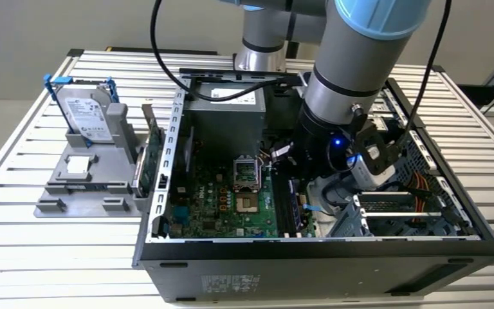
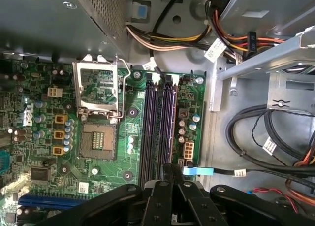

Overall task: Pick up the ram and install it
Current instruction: 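Press down the ram until it locks into place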

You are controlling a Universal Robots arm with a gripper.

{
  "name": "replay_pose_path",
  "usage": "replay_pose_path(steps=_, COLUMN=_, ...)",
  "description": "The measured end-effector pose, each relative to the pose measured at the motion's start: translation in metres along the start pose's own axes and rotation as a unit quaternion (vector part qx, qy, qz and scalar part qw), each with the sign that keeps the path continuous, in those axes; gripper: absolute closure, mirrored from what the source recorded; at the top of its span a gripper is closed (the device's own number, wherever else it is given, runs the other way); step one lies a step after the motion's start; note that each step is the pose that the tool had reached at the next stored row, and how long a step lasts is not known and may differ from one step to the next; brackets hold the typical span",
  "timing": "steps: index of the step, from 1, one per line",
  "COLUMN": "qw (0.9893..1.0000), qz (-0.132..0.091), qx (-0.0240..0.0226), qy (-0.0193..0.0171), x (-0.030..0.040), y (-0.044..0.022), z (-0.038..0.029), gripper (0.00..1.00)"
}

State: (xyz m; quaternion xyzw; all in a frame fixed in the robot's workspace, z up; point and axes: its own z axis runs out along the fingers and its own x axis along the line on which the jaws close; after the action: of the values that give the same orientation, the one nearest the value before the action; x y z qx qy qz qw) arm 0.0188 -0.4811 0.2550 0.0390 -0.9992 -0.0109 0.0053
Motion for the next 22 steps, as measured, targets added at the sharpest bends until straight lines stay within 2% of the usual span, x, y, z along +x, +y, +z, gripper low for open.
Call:
replay_pose_path(steps=5, qw=0.9998, qz=-0.019, qx=0.0001, qy=0.0007, x=0.0000, y=0.0000, z=0.0000, gripper=1.00)
replay_pose_path(steps=22, qw=0.9986, qz=-0.053, qx=-0.0010, qy=0.0026, x=0.0000, y=0.0000, z=0.0001, gripper=1.00)
